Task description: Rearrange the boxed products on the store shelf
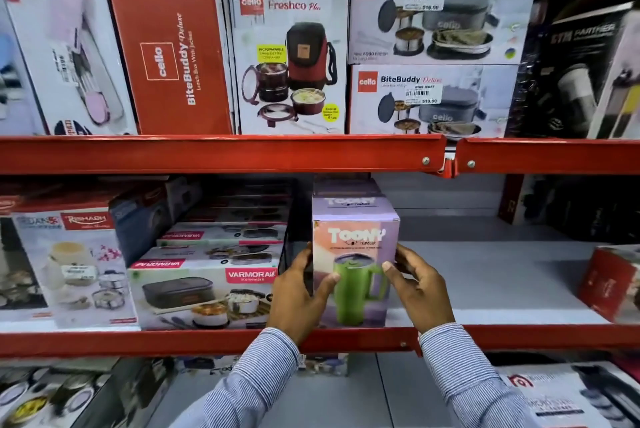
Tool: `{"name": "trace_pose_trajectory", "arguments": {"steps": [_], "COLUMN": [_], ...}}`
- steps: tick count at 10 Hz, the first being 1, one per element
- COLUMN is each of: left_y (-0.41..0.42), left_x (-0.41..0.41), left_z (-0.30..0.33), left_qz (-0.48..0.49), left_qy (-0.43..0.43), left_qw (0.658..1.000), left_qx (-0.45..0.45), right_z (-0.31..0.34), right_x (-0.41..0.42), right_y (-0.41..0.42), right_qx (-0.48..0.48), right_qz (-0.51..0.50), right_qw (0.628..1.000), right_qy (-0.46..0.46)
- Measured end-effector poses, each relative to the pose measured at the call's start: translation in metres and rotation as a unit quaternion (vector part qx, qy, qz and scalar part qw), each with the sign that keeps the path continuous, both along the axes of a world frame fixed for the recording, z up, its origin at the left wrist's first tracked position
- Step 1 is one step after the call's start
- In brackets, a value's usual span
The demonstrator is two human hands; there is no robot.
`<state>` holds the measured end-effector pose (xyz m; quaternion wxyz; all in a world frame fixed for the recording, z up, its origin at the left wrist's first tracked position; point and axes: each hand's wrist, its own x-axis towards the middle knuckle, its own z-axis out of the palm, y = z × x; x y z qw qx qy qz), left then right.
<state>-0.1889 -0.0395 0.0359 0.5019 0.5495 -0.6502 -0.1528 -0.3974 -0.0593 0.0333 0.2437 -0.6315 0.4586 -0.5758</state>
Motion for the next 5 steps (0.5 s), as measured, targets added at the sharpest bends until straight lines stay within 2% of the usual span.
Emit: {"name": "trace_pose_trajectory", "arguments": {"steps": [4,5], "left_y": [-0.0048,-0.0003], "left_x": [0.0019,-0.0002], "left_z": [0.0031,0.0066], "left_qz": [-0.008,0.0], "left_qy": [-0.04,-0.04], "left_qw": [0.999,0.999], "left_qx": [0.015,0.006], "right_z": [0.0022,0.0047], "right_x": [-0.0013,0.0025], "right_y": [-0.0027,0.0022], "right_qx": [0.012,0.006], "right_qz": [-0.017,-0.026], "right_qw": [0.999,1.0], "right_qy": [0.03,0.013]}}
